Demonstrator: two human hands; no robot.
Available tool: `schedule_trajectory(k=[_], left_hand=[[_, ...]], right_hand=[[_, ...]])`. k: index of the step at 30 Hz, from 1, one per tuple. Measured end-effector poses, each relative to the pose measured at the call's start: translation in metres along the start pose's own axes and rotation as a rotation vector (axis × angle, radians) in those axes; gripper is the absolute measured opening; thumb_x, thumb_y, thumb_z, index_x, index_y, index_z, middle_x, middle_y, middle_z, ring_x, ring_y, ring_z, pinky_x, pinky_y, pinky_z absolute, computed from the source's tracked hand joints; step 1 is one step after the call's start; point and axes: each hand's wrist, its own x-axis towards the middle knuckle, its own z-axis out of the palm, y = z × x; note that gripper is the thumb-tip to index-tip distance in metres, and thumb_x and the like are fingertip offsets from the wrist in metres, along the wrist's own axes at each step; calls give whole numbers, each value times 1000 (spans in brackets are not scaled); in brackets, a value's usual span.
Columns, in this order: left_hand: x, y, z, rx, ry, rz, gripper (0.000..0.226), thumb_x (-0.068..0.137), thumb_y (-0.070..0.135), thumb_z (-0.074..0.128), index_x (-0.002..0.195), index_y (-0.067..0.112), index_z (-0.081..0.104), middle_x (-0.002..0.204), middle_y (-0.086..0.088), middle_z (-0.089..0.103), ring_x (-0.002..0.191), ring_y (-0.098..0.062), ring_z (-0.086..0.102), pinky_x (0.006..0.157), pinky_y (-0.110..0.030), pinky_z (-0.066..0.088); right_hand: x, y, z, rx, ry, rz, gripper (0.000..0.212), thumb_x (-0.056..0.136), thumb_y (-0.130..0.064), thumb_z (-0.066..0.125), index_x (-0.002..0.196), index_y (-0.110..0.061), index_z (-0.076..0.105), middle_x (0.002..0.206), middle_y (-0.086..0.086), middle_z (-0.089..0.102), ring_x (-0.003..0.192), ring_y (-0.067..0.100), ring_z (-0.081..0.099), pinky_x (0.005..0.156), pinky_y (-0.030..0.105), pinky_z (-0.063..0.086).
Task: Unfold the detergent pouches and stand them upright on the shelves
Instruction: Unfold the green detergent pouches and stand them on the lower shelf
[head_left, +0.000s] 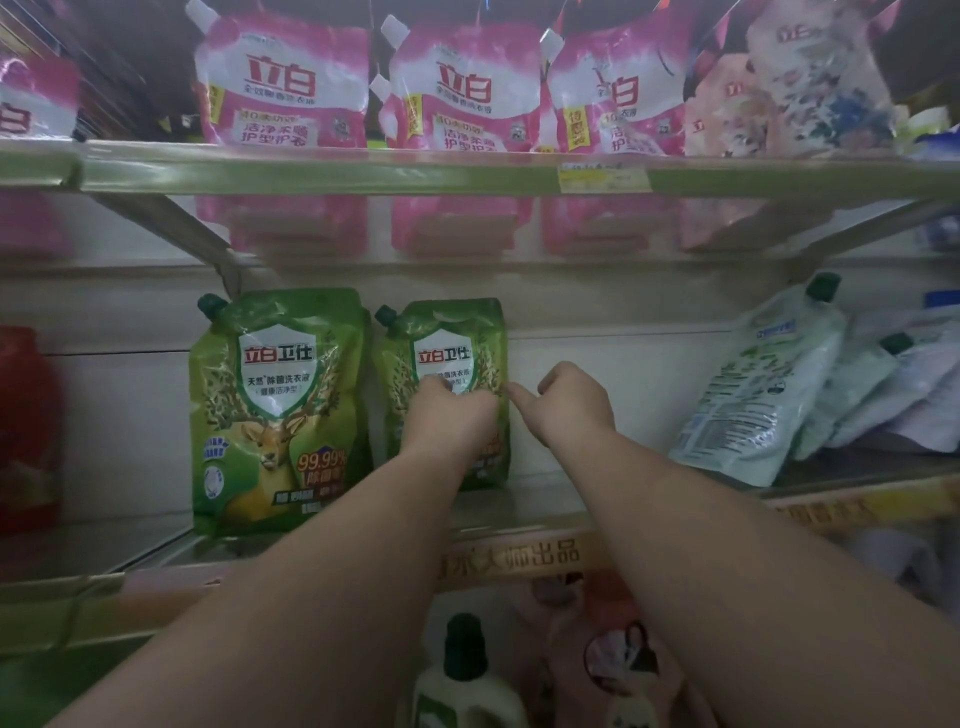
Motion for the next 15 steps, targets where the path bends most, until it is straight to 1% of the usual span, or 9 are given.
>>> schedule_trajectory(k=[2,3,5,6,7,8,9,10,15], left_hand=[[-4,4,11,43,-11,25,33,95,27,58,124,23,42,96,5,52,79,-11,52,60,-28,41],[-3,5,20,59,-14,41,40,94,29,58,131,21,44,99,5,53,79,-10,50,63,-29,43],[-6,9,37,84,-21,63,54,94,32,58,145,20,46,112,1,56,80,-8,49,70,-30,44],[-9,12,45,90,-23,76,55,95,35,58,147,20,46,118,-1,56,81,-8,51,73,-31,44],[-12,15,54,87,-26,89,55,96,37,58,147,20,47,125,-2,58,87,-12,56,78,-31,44],[-16,17,62,84,-32,104,54,97,38,58,147,21,48,132,-4,58,98,-18,59,83,-32,44],[-19,20,70,81,-45,122,52,98,38,57,147,21,48,138,-5,58,108,-22,59,87,-33,43],[-21,22,78,79,-64,139,50,100,37,55,146,22,48,142,-5,57,112,-24,58,88,-33,42],[-36,35,123,40,-155,213,44,103,23,48,147,24,49,150,-1,52,111,-18,54,90,-33,44]], right_hand=[[-5,5,-8,4,-10,-14,52,92,-65,68,108,-18,56,100,2,64,91,25,61,68,33,42],[-6,9,-12,9,-9,-24,53,90,-66,68,112,-19,57,103,2,65,93,25,61,70,32,42],[-7,18,-24,24,-9,-38,56,89,-64,69,121,-20,58,109,2,65,97,26,62,75,32,43],[-8,23,-31,35,-3,-38,57,90,-62,69,125,-20,57,112,3,65,99,27,62,77,32,44],[-8,28,-38,44,7,-35,58,90,-60,69,129,-20,57,115,3,66,102,27,63,79,31,45],[-7,32,-46,48,22,-35,60,90,-59,70,133,-19,57,120,4,67,106,27,64,81,32,46],[-7,37,-54,48,41,-35,61,90,-58,70,135,-19,56,125,4,67,111,27,64,84,32,46],[-6,42,-62,51,58,-33,63,89,-58,71,136,-19,56,130,3,66,116,27,63,87,32,47],[-5,68,-104,68,158,-60,63,92,-54,72,141,-19,55,141,-1,63,127,23,60,92,32,44]])
